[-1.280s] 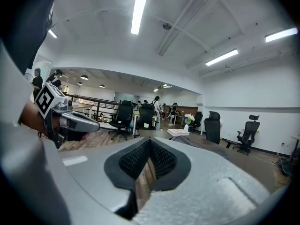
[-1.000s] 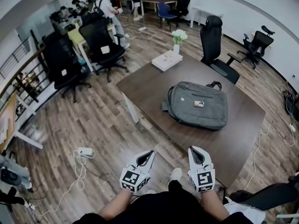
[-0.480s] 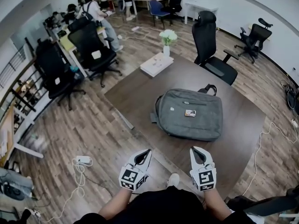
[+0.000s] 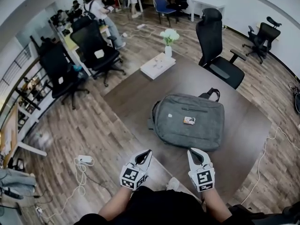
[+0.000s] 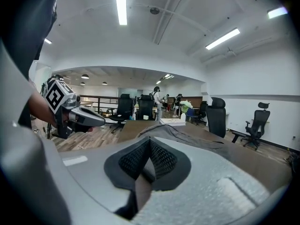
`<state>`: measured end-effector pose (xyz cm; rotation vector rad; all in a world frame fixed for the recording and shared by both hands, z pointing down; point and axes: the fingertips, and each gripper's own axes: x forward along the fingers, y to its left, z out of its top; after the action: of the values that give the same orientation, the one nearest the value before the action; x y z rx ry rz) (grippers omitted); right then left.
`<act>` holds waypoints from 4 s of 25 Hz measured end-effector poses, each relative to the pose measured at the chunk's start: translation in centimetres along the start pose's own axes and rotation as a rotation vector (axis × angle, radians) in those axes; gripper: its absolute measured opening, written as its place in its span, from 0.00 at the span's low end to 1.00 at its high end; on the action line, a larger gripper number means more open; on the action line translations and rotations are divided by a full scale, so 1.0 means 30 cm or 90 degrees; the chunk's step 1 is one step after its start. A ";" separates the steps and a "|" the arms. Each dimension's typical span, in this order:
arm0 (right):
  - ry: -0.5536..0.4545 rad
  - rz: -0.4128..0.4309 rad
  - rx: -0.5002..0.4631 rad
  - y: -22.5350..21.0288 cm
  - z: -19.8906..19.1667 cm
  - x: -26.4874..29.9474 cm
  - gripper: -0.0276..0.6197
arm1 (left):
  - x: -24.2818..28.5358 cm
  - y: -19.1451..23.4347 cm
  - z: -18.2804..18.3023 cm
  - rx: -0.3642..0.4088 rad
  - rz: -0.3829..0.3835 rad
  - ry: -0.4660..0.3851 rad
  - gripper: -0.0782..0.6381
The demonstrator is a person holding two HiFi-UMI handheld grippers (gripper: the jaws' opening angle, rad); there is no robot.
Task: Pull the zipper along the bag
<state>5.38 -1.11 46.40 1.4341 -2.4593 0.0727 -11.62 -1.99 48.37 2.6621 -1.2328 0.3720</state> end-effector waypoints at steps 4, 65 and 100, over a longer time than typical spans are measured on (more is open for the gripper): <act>0.016 0.029 -0.022 0.000 -0.022 0.039 0.05 | 0.042 0.005 -0.043 -0.002 0.010 0.022 0.13; 0.355 0.126 -0.550 0.070 -0.402 0.382 0.25 | 0.408 -0.042 -0.270 0.089 -0.052 0.214 0.15; 0.202 0.212 -0.267 0.182 -0.217 0.165 0.45 | 0.366 0.022 -0.152 0.234 -0.130 0.291 0.15</act>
<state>-0.12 -1.32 54.56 0.7701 -2.2491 -0.1300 -5.96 -9.09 56.05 2.7220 -0.8053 1.1922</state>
